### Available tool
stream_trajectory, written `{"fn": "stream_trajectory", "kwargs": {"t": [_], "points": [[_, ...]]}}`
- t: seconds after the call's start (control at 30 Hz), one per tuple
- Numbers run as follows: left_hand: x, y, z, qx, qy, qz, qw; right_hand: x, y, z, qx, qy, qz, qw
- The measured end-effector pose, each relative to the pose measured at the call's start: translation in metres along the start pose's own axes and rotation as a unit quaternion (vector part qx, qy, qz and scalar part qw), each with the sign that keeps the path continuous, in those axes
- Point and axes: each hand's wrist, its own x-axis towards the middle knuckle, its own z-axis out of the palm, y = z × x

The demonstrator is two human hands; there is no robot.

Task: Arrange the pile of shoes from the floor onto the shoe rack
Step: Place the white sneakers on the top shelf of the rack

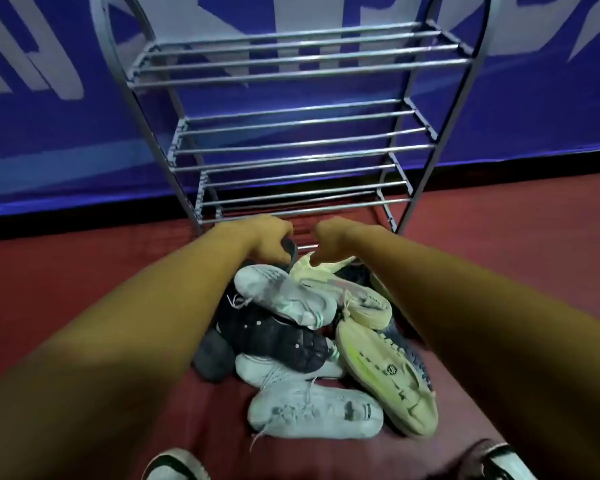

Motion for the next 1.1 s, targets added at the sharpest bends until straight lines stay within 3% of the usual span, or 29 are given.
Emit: {"fn": "stream_trajectory", "kwargs": {"t": [0.17, 0.33, 0.6, 0.8, 1.1], "points": [[0.041, -0.005, 0.075, 0.0, -0.079, -0.003, 0.997, 0.038, 0.014, 0.068, 0.005, -0.08, 0.028, 0.996], [0.073, -0.014, 0.104, -0.006, -0.1, 0.0, 0.995, 0.071, 0.021, 0.114, 0.002, -0.133, 0.039, 0.99], [0.094, -0.018, 0.11, -0.009, -0.125, 0.005, 0.992, 0.084, 0.029, 0.133, -0.001, -0.124, 0.057, 0.991], [0.087, -0.01, 0.097, -0.018, -0.117, 0.01, 0.993, 0.077, 0.019, 0.107, -0.019, -0.084, 0.019, 0.996], [0.026, 0.001, 0.031, 0.038, -0.041, 0.031, 0.998, 0.014, 0.015, -0.005, -0.061, -0.015, -0.004, 0.998]]}}
